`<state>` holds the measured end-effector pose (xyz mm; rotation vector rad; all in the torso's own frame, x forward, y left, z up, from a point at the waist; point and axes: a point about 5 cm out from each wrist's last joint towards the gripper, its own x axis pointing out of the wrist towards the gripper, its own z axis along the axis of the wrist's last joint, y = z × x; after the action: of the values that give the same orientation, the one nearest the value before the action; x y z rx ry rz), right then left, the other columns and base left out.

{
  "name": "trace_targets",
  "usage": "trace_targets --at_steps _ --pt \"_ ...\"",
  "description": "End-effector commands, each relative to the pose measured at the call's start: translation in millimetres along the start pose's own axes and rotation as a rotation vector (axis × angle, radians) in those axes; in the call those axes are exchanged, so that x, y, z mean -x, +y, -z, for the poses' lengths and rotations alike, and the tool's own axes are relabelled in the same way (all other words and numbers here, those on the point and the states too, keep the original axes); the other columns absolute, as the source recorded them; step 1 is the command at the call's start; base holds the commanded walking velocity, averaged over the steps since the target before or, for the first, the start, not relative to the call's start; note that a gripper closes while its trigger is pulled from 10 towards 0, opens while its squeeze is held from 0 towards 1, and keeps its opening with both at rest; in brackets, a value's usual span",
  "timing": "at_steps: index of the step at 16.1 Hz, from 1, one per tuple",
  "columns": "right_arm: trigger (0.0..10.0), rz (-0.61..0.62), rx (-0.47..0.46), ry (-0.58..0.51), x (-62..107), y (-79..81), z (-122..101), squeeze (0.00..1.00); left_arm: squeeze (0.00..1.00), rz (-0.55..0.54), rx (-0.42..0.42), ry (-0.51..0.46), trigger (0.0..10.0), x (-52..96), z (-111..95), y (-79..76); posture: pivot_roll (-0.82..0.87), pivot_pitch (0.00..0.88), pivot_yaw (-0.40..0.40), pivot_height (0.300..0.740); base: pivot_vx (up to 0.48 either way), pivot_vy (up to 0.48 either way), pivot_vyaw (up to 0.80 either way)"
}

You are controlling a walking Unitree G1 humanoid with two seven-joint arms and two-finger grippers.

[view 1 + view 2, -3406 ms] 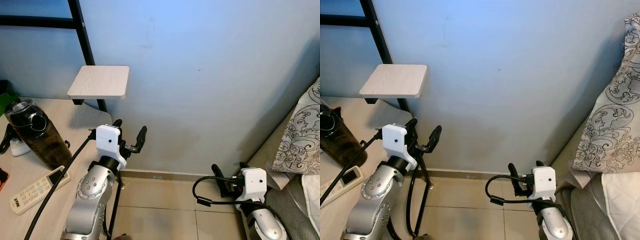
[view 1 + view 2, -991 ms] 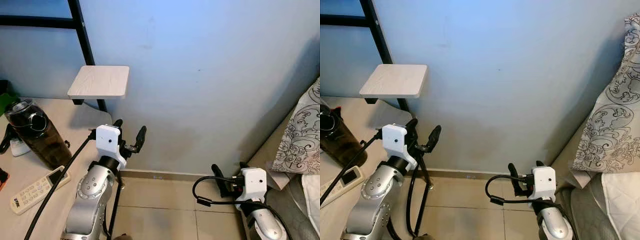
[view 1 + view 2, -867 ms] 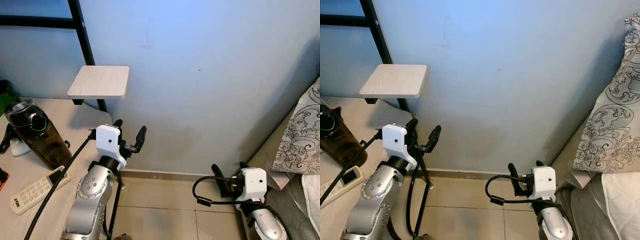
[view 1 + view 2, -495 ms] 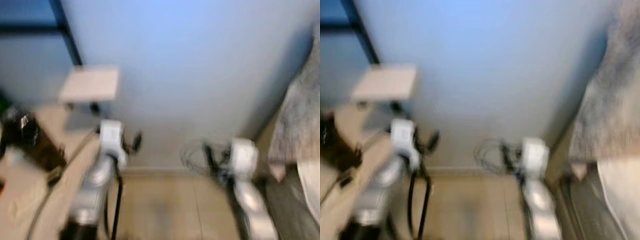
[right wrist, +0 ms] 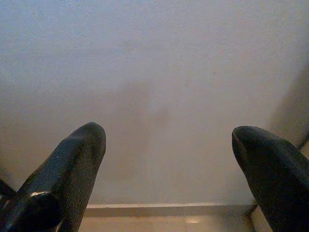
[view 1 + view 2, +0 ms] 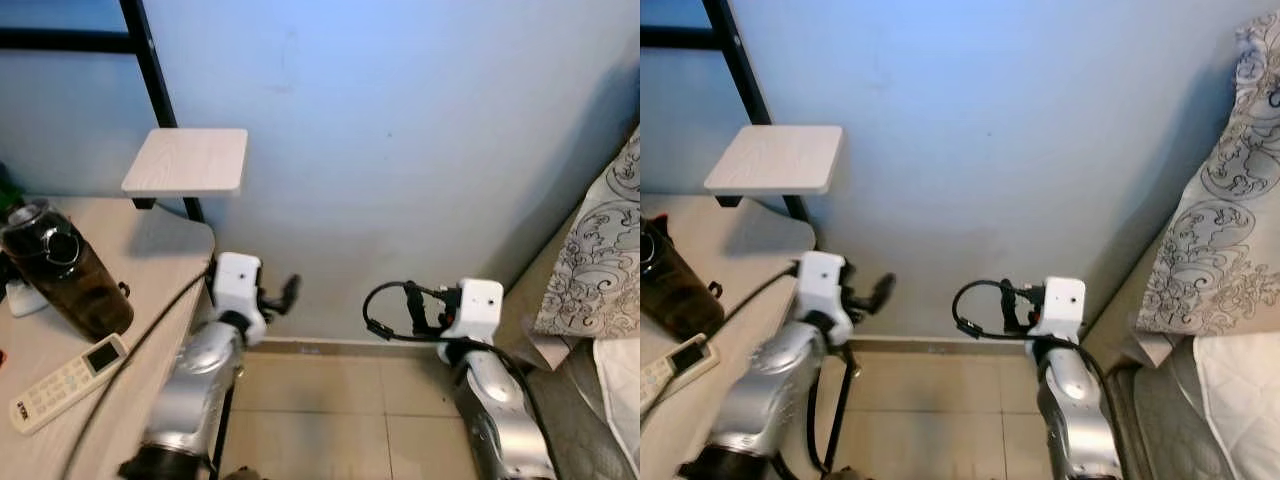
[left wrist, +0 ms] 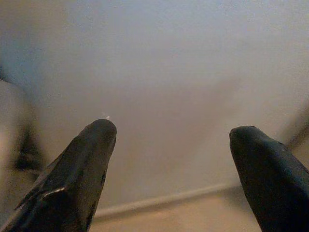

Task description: Clean up the room

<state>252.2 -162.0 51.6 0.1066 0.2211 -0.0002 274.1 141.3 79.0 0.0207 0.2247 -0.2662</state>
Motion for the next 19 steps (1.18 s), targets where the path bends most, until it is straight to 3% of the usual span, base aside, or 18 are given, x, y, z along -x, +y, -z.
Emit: trace_targets --at_steps 1,2,5,8,10,11,13,14,17,19 --pt "10.0 0.015 0.001 -0.029 2.8 -7.8 -4.7 0.0 0.0 -0.021 -0.027 -0.069 10.0 4.2 -12.3 2.8 0.15 0.0 -0.043 0.74 0.0 0.0 0.0" --pt "10.0 0.038 -0.019 -0.045 4.0 -14.5 -5.6 1.0 1.0 -0.041 -0.084 -0.099 10.0 5.5 -18.8 4.7 0.15 0.0 -0.041 0.74 0.0 0.0 0.0" --pt "10.0 0.057 -0.029 -0.051 7.3 -19.5 -3.0 1.0 1.0 -0.037 -0.155 -0.119 10.0 8.9 -20.0 2.7 0.16 0.0 -0.037 0.74 0.0 0.0 0.0" --pt "10.0 0.043 -0.046 -0.077 13.0 -21.3 -1.5 1.0 1.0 -0.071 -0.082 -0.205 10.0 15.3 -28.9 5.6 0.16 0.0 -0.044 0.74 0.0 0.0 0.0" --pt "10.0 0.042 -0.045 -0.092 15.1 -24.4 -2.9 1.0 1.0 -0.049 -0.077 -0.233 10.0 17.5 -30.1 3.8 0.15 0.0 -0.046 0.74 0.0 0.0 0.0" --pt "10.0 0.022 -0.067 -0.084 16.9 -24.4 -1.4 1.0 1.0 -0.039 -0.085 -0.195 10.0 18.1 -22.9 1.6 0.15 0.0 -0.049 0.74 0.0 0.0 0.0" --pt "10.0 0.007 0.022 -0.067 16.0 -23.1 -1.1 1.0 1.0 -0.015 -0.116 -0.191 10.0 14.4 -22.7 -1.0 0.14 0.0 -0.056 0.74 0.0 0.0 0.0" --pt "10.0 0.008 0.03 -0.077 11.4 -21.6 -3.8 0.0 0.0 0.013 -0.13 -0.203 10.0 10.4 -23.1 -7.1 0.14 0.0 -0.058 0.74 0.0 -0.461 0.0" --pt "10.0 -0.025 0.024 -0.073 10.2 -17.5 -3.5 0.0 0.0 0.0 -0.062 -0.18 10.0 8.7 -18.6 -9.7 0.14 0.0 -0.062 0.74 0.0 -0.154 -0.27" --pt "10.0 -0.049 0.066 -0.048 9.9 -13.4 0.7 0.0 0.0 -0.002 -0.113 -0.159 10.0 4.3 -15.6 -7.7 0.14 0.0 -0.059 0.74 0.0 0.0 -0.8"
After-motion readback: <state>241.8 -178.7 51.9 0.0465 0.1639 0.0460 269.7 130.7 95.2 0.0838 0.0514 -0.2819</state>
